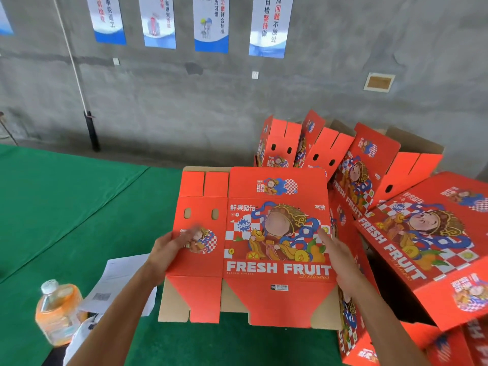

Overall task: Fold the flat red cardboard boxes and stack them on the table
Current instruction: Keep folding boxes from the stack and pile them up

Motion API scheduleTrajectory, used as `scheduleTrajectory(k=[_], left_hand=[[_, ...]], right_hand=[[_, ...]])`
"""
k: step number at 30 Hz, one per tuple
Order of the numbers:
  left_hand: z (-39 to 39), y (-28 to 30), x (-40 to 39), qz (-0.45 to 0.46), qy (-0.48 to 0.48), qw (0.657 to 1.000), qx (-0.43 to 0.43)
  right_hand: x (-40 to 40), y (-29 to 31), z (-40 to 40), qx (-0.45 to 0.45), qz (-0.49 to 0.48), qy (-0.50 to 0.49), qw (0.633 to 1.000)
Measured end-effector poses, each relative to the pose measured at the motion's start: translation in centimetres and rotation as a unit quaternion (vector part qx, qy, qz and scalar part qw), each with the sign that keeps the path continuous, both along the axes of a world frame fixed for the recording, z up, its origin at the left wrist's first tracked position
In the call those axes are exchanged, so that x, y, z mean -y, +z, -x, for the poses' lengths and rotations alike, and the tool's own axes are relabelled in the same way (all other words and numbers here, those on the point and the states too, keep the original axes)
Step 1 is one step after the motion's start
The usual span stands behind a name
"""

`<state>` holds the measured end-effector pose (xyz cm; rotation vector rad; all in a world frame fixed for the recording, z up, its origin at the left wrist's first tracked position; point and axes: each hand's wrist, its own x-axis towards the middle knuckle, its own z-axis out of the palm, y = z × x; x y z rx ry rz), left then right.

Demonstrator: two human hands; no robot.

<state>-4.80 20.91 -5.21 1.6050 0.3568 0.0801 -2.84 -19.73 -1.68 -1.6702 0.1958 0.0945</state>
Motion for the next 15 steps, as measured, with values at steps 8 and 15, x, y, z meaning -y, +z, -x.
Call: scheduleTrajectory(k=[8, 15], left_hand=[[0.3, -1.8, 2.7, -0.065, 0.113, 0.991, -0.002], [2.6, -1.8, 6.4, -0.103, 0.218, 0.969, 0.06]], right_hand=[[-0.6, 0.3, 1.8, 0.078, 0.085, -0.08, 0.99], [-0.6, -1.3, 2.5, 0.119, 0.04, -0.14, 0.982]])
